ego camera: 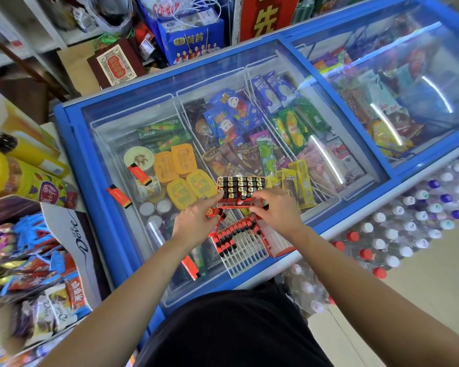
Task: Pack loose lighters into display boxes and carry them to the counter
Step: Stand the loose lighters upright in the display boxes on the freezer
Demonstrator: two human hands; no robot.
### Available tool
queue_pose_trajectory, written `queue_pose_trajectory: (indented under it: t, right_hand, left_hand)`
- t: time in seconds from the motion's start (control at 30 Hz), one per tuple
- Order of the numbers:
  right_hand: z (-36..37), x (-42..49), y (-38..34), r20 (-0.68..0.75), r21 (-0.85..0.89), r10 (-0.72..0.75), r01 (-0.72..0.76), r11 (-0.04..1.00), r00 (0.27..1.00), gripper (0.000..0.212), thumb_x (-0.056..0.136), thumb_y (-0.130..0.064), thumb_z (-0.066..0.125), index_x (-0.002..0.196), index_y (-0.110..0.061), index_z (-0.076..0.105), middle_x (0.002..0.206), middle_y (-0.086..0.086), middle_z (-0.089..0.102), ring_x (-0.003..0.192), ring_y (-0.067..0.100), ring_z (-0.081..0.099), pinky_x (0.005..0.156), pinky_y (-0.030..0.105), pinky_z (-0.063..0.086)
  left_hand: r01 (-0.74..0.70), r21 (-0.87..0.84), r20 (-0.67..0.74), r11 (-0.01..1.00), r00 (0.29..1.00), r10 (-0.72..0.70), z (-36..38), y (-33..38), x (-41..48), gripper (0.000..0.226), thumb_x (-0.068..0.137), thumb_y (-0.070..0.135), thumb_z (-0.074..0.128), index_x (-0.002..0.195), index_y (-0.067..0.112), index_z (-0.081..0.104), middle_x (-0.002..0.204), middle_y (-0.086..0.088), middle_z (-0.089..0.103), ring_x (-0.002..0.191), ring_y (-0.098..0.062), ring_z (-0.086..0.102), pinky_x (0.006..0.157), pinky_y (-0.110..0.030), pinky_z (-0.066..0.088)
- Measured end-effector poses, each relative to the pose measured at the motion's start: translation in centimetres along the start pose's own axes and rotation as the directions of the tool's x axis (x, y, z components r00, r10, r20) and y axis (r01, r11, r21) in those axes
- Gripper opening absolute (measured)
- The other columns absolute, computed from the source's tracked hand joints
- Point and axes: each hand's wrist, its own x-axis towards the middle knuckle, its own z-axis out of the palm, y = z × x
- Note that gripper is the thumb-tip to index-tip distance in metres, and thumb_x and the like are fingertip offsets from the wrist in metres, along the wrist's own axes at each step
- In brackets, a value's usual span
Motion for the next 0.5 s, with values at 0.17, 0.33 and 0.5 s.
queue_pose_trajectory:
  t: [0.17, 0.33, 0.5]
  right_hand:
    - [0.0, -0.3, -0.3, -0.087, -0.016, 0.019, -0.021, 1.000, 0.996, 0.032, 0.083, -0.038, 0.077, 0.107, -0.017, 0.074, 0.095, -0.003, 0.068, 0.094, 0.017, 0.055, 0.080, 0.031, 0.046]
    - [0.9, 0.4, -2.4, -0.103, 0.022, 0.068, -0.066, 0.998, 0.992, 0.044, 0.076, -0.052, 0.078, 0.101, -0.017, 0.066, 0.085, -0.010, 0.056, 0.086, 0.015, 0.054, 0.073, 0.031, 0.044]
    - [1.5, 1.2, -3.1, -0.105, 0.060, 0.094, -0.088, 0.994, 0.990, 0.029, 0.081, -0.029, 0.081, 0.102, -0.013, 0.069, 0.087, -0.003, 0.061, 0.085, 0.018, 0.057, 0.073, 0.035, 0.050]
  left_hand:
    - [0.003, 0.017, 0.008, 1.000, 1.000, -0.003, 0.1, 0.0, 0.1, 0.065, 0.095, 0.036, 0.063, 0.144, 0.063, 0.030, 0.151, 0.002, 0.052, 0.115, -0.021, 0.067, 0.068, -0.030, 0.061]
    - [0.003, 0.030, 0.004, 1.000, 1.000, -0.003, 0.1, 0.0, 0.1, 0.066, 0.095, 0.034, 0.063, 0.146, 0.061, 0.031, 0.150, 0.002, 0.054, 0.116, -0.021, 0.067, 0.071, -0.033, 0.061]
    - [-0.007, 0.046, 0.005, 0.999, 1.000, 0.007, 0.1, -0.1, 0.2, 0.064, 0.096, 0.034, 0.063, 0.147, 0.058, 0.033, 0.148, 0.001, 0.055, 0.109, -0.022, 0.069, 0.066, -0.030, 0.060]
